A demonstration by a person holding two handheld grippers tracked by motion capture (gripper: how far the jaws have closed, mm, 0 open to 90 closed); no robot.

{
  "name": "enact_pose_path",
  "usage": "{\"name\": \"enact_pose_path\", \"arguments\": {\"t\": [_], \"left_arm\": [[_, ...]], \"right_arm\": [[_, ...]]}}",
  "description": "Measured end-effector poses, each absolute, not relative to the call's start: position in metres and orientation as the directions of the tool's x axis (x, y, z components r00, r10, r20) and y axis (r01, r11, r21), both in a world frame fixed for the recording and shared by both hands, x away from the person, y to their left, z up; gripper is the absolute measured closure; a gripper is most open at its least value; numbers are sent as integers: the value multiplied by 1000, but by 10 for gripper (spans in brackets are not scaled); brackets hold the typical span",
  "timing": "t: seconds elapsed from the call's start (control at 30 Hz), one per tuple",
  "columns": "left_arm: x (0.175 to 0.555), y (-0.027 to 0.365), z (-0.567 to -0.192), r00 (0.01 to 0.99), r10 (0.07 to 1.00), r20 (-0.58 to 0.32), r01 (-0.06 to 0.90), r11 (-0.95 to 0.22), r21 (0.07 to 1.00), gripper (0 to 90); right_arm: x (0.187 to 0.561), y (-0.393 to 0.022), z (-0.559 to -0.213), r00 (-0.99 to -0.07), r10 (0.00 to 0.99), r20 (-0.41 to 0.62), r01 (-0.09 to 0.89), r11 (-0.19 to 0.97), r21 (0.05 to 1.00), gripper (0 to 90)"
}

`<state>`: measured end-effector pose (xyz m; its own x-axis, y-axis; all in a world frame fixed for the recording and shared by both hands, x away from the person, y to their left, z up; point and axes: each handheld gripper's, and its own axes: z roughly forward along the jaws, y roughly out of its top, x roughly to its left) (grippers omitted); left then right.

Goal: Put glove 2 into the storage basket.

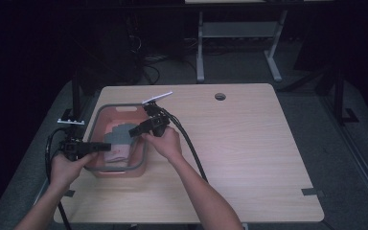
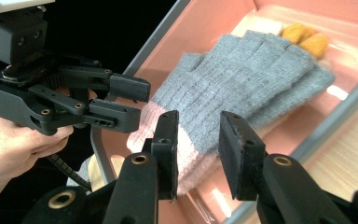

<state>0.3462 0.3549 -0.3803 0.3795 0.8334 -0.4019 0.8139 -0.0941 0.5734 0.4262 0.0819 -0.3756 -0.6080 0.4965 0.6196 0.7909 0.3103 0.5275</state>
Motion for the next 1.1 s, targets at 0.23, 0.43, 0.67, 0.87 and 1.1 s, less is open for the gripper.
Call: {"name": "enact_pose_path", "arguments": {"t": [0.23,0.43,0.67,0.87,1.1], "left_arm": [[348,353,-367,394,831,-392,793,-91,603,485],[349,350,-360,406,822,-399,784,-89,615,470],[347,344,-356,430,808,-404,768,-92,633,458],[349,337,-351,447,797,-406,761,-100,641,448],[350,324,-348,470,780,-413,751,-108,651,431]], "right_arm": [[425,68,-372,-602,496,626,794,288,536,656],[424,56,-370,-597,499,628,797,278,537,629],[422,43,-368,-592,507,626,798,262,542,603],[421,32,-366,-586,515,626,800,249,545,586],[420,19,-364,-579,527,622,803,237,547,568]]}}
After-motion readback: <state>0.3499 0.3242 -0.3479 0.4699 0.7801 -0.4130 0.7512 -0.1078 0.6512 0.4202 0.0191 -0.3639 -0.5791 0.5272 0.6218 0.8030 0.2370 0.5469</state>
